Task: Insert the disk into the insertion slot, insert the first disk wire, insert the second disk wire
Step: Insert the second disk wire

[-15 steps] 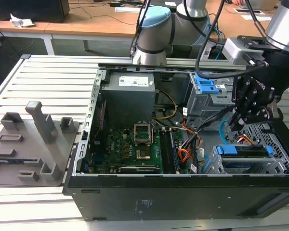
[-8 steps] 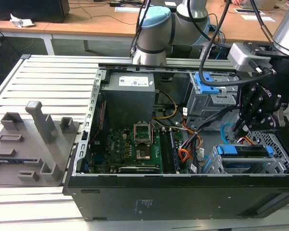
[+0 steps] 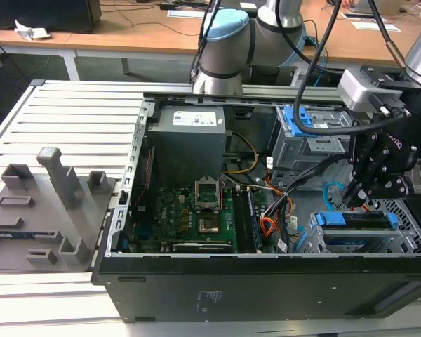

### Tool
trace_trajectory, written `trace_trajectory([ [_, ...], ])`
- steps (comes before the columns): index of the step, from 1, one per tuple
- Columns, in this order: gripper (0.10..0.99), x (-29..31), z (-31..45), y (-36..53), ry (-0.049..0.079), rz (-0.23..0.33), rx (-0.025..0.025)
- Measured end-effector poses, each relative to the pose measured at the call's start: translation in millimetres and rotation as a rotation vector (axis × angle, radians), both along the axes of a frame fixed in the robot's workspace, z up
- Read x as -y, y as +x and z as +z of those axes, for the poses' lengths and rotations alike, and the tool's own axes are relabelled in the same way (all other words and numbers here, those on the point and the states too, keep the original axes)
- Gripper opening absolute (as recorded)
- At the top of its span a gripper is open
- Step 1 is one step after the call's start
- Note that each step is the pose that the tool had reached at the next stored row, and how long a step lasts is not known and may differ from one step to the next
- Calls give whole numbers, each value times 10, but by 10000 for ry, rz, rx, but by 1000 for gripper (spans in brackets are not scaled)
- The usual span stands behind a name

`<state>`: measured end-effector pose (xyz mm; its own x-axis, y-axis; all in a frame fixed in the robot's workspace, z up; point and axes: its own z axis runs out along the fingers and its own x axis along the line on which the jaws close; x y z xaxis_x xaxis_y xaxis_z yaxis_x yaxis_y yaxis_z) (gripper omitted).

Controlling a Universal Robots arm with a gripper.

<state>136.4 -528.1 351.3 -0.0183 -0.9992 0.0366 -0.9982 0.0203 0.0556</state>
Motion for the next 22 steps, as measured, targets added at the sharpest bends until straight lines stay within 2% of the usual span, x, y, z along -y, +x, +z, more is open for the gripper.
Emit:
trace_trajectory([
  [5, 161, 46, -4, 9, 0, -14, 0],
  [11, 161, 51, -14, 13, 2, -15, 0],
  [13, 161, 63, -38, 53, -1, -15, -1],
  [22, 161, 85, -73, 102, -1, -15, -1],
])
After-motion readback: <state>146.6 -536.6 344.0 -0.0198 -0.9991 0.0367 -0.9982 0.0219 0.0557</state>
